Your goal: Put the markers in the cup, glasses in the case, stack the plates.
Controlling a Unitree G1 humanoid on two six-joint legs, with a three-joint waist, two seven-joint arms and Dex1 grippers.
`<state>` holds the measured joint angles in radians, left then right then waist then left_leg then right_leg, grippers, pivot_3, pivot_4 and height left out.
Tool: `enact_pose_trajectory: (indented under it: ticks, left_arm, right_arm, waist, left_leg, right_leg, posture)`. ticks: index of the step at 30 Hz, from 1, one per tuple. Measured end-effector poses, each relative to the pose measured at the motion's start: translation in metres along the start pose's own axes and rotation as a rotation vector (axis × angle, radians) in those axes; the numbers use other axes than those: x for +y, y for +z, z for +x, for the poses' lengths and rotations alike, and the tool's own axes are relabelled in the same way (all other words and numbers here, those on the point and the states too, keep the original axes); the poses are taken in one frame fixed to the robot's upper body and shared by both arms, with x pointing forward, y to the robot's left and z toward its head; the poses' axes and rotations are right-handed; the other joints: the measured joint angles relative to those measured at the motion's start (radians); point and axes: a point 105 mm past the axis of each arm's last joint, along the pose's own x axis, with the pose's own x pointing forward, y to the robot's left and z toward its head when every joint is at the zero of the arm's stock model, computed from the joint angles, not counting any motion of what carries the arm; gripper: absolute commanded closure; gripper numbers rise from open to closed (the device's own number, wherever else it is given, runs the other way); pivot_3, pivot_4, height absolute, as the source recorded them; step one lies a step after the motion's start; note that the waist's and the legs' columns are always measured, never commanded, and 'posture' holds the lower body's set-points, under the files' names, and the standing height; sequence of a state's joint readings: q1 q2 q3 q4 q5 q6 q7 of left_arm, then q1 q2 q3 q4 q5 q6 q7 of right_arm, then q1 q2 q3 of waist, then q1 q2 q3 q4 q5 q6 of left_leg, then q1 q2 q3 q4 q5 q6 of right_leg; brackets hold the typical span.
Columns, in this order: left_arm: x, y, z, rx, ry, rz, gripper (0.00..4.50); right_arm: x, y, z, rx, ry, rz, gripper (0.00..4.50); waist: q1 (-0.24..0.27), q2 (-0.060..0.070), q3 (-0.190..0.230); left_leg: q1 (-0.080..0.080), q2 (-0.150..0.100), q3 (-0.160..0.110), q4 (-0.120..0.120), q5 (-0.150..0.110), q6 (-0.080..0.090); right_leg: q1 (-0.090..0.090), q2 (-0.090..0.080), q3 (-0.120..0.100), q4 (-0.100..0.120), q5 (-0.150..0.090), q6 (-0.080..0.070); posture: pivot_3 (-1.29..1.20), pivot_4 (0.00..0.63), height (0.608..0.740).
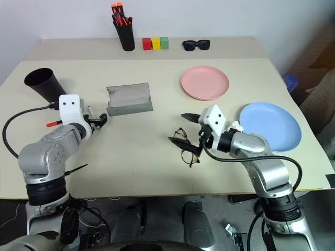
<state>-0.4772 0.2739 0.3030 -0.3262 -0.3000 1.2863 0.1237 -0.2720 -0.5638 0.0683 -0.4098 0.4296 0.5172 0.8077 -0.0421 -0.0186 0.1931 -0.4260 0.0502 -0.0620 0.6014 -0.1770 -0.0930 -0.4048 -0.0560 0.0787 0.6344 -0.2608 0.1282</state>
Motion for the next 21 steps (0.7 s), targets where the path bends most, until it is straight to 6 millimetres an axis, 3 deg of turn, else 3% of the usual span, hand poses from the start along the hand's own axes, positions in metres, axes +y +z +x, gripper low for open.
enact_pose_trajectory:
  ticks: [3,8,16,21]
  left_arm:
    - [-0.002,-0.005,0.003,0.052,0.014,-0.012,0.04]
    - [0.002,-0.012,0.008,0.124,0.055,-0.055,0.04]
    - [0.014,-0.006,0.013,0.144,0.106,-0.104,0.04]
    - [0.010,-0.002,0.018,0.164,0.089,-0.120,0.04]
  right_arm:
    - [0.009,-0.002,0.009,0.008,0.022,0.001,0.00]
    - [0.008,0.001,0.014,0.009,0.013,-0.008,0.00]
    - [0.007,0.000,0.016,0.017,0.003,0.001,0.00]
    - [0.009,0.002,0.020,0.013,0.003,0.000,0.00]
  waist:
    - [0.000,0.000,0.000]
    - [0.000,0.000,0.000]
    - [0.000,0.000,0.000]
    - [0.001,0.000,0.000]
  left_leg:
    - [0.000,0.000,0.000,0.000,0.000,0.000]
    - [0.000,0.000,0.000,0.000,0.000,0.000]
    - [0.000,0.000,0.000,0.000,0.000,0.000]
    - [0.000,0.000,0.000,0.000,0.000,0.000]
  right_leg:
    - [0.000,0.000,0.000,0.000,0.000,0.000]
    - [0.000,0.000,0.000,0.000,0.000,0.000]
    - [0.000,0.000,0.000,0.000,0.000,0.000]
    - [0.000,0.000,0.000,0.000,0.000,0.000]
  posture:
    - [0.00,0.150,0.740]
    - [0.00,0.150,0.740]
    - [0.00,0.150,0.740]
    - [0.00,0.150,0.740]
